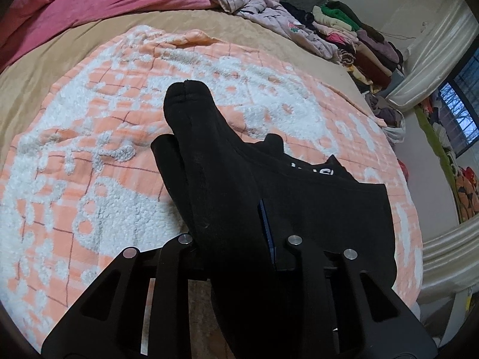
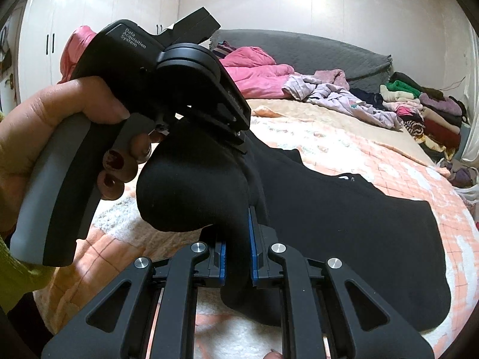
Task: Fold small clothes
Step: 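Lift the pinched edge with both grippers and fold it over the body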
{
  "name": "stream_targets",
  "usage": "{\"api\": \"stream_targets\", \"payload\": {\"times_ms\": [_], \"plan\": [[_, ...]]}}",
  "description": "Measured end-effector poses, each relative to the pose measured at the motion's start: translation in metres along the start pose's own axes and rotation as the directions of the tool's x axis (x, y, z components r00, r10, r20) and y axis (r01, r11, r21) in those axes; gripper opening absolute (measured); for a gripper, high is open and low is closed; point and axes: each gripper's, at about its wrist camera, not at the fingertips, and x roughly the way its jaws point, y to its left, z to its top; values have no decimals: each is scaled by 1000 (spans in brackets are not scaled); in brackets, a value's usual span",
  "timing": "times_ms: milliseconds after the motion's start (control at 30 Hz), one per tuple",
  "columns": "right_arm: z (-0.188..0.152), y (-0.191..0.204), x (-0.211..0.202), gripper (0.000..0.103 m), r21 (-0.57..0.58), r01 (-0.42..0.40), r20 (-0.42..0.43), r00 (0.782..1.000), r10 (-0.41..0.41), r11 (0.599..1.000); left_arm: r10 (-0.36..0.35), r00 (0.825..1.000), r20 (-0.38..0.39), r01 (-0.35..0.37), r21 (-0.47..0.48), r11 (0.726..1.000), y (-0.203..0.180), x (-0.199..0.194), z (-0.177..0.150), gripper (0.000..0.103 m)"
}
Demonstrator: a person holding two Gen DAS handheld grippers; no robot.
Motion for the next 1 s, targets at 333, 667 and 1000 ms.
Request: {"api": "stream_targets", "payload": {"times_ms": [333, 667, 1000], "plan": [[2, -7, -19, 10, 45, 17, 22, 1000, -18, 999, -13, 999, 31, 12, 37, 999, -26, -14, 3, 17], [2, -19, -37, 10, 96, 25, 37, 999, -28, 995, -11, 999, 51, 7, 71, 997, -50, -21, 3, 17], [0, -33, -56, 9, 139, 35, 58, 997, -43, 990, -9, 998, 62, 2, 119, 993, -83, -24, 2, 17]]}}
